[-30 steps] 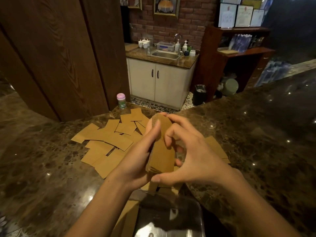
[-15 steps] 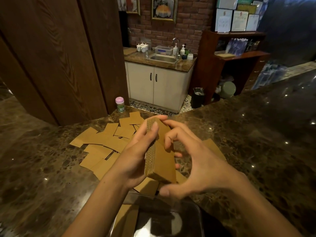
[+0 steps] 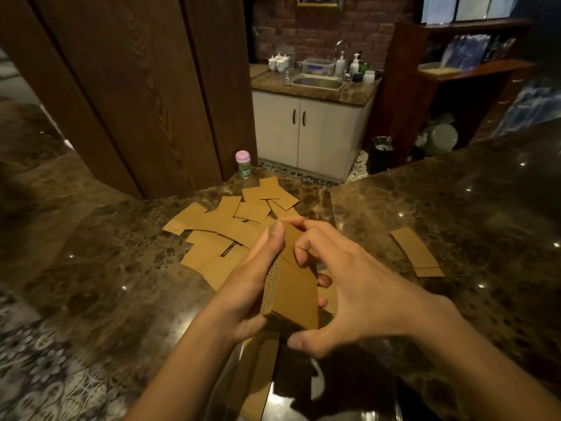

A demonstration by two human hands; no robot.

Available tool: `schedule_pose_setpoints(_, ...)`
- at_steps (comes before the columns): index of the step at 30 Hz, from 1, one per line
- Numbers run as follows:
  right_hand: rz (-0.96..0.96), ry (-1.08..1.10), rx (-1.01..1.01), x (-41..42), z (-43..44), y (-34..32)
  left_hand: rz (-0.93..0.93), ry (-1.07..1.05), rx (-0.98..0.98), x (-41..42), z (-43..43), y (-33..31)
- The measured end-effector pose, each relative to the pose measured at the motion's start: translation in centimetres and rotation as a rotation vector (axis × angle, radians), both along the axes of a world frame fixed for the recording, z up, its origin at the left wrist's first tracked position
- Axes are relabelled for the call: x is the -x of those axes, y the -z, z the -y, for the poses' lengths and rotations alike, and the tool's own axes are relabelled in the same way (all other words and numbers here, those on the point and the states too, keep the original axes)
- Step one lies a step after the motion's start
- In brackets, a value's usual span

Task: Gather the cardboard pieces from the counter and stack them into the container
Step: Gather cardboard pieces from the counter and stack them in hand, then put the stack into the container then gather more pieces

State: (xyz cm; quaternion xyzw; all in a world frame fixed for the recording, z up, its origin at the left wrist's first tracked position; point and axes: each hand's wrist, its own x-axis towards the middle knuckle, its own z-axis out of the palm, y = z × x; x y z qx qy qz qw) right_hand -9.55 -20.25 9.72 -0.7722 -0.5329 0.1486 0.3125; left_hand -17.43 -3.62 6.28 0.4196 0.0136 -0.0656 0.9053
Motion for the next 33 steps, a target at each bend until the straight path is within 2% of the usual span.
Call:
schedule_pose_setpoints(3,0.026,-0.041,0.027,1.3,-1.2,1.1,-0.026,-0.027,0.051,2.0,-1.0,1.1)
schedule_pose_setpoints(6,-0.041,-0.050,0.025,2.6,-1.8,1.6,-0.052,-0.037,0.065,4.0,-1.5,1.5)
schedule_pose_setpoints(9,-0.078,-0.068,0.068,4.3,-2.1,2.1,-0.085,-0.071,0.046,5.5,-1.9,2.1)
schedule_pose_setpoints(12,-0.087,-0.024,0.012,5.7,-2.6,3.0,-0.113,-0.086,-0.033,6.6,-2.1,3.0)
schedule_pose_setpoints(14,-0.121,0.008,0.026,6.2,-2.5,3.9,-0.176,-0.121,-0.130,7.4,-2.5,3.6)
schedule_pose_setpoints(16,-0.100,0.052,0.108,6.3,-1.6,4.7,-0.225,-0.223,-0.312,8.2,-3.1,4.2)
schedule_pose_setpoints(19,-0.100,0.094,0.324,6.8,-0.9,6.0,-0.230,-0.506,-0.726,10.1,-5.5,5.9)
schedule_pose_setpoints(20,-0.080,0.095,0.393,7.1,-1.0,6.5,-0.239,-0.543,-0.865,10.7,-6.2,6.6)
schedule_pose_setpoints(22,-0.017,0.066,0.515,7.8,-1.8,7.9,-0.288,-0.453,-1.054,11.7,-6.8,8.0)
schedule_pose_setpoints(26,0.084,0.073,0.591,9.1,-4.1,11.2,-0.283,-0.248,-1.083,12.6,-5.6,9.3)
schedule_pose_setpoints(33,0.157,0.132,0.655,10.4,-6.3,14.0,-0.236,-0.279,-1.239,12.5,-5.3,9.4)
